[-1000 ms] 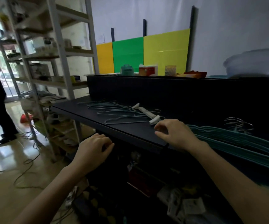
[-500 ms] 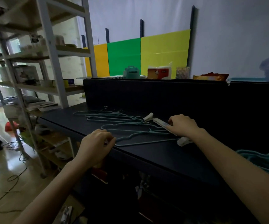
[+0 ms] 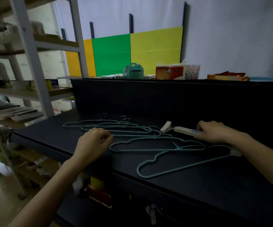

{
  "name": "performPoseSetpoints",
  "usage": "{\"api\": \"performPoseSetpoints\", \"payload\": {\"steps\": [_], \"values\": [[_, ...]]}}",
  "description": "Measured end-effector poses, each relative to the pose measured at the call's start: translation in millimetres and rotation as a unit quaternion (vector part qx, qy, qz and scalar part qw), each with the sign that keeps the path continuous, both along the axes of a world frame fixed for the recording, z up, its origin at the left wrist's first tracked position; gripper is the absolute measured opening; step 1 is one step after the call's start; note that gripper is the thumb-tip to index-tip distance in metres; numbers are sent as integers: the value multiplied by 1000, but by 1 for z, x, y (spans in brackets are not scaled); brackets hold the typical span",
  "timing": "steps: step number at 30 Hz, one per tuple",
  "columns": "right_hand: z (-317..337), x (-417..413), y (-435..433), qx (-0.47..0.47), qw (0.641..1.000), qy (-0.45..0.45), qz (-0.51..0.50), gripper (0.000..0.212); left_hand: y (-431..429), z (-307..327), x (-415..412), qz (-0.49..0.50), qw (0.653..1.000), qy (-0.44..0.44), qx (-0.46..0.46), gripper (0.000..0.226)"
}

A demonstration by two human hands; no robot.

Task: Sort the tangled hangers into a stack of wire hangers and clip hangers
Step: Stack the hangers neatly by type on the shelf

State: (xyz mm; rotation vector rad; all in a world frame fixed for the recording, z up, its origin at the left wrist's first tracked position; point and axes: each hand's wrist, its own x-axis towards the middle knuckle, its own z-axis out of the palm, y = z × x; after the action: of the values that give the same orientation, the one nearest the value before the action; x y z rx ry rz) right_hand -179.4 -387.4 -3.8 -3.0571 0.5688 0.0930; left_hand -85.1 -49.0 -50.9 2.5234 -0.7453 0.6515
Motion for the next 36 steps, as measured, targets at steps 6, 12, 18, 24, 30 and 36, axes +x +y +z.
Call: {"api": "performPoseSetpoints", "payload": {"steps": [6,12,18,24,30,36], "values": [[25,-10,19,-5,995,-88,-45,38,28,-3,96,-11,999,31,21,27],[33,-11,58,33,988,-132,-70,37,48,-6,174,-5,987,136,85,82],[19,-5,82,77,982,-153,-81,35,48,-2,212,-66,961,248,102,128],[6,-13,92,78,975,-182,-97,28,44,-5,222,-89,975,177,100,117],[8,-37,97,72,972,-189,-118,26,27,8,200,-112,989,78,49,96],[14,-87,89,67,962,-223,-143,21,-19,32,142,-183,982,-3,43,101]]}}
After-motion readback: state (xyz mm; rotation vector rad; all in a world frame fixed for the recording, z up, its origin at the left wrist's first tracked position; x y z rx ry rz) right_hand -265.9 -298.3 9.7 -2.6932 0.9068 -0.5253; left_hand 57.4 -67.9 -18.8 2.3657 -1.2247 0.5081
